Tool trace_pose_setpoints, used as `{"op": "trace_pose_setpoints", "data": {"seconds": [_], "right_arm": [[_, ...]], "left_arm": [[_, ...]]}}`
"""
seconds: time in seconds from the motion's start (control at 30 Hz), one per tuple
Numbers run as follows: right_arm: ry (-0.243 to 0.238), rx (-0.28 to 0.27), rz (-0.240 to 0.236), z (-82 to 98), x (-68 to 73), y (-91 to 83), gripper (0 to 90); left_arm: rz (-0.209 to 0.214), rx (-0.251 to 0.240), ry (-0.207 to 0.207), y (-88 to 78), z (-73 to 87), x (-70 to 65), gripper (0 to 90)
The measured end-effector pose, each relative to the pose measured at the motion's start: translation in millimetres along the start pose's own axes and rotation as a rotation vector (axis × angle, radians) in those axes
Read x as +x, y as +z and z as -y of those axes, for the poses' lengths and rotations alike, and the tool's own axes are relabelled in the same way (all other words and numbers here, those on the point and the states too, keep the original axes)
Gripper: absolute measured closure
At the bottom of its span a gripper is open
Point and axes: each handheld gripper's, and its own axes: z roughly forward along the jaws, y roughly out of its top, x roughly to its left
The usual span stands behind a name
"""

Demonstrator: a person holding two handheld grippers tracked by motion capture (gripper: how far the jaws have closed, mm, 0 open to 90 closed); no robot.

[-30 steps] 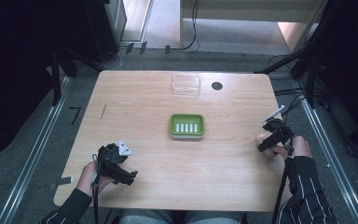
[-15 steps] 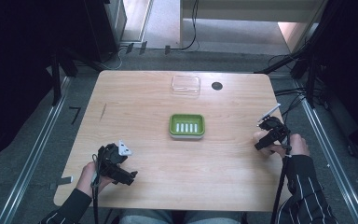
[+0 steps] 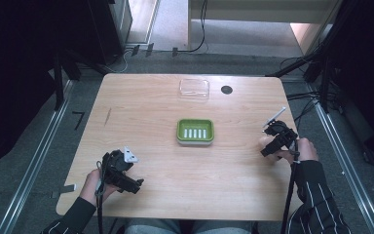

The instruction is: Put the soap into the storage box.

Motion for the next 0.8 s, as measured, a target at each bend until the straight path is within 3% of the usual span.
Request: {"op": "trace_pose_setpoints", "data": {"seconds": [0.3,0.8], "right_arm": [[-0.023,-0.006,-0.004,-7.4,8.0,-2.8,33.1],[-0.118,-0.038,-0.022,-28.9,29.7,-11.4,33.1]], "left_arm": [[-0.001,-0.002,0.001,0.0,0.1,0.2,0.6],[0.002,0.002,-0.001,1.0,0.1,0.4,0.6]]}}
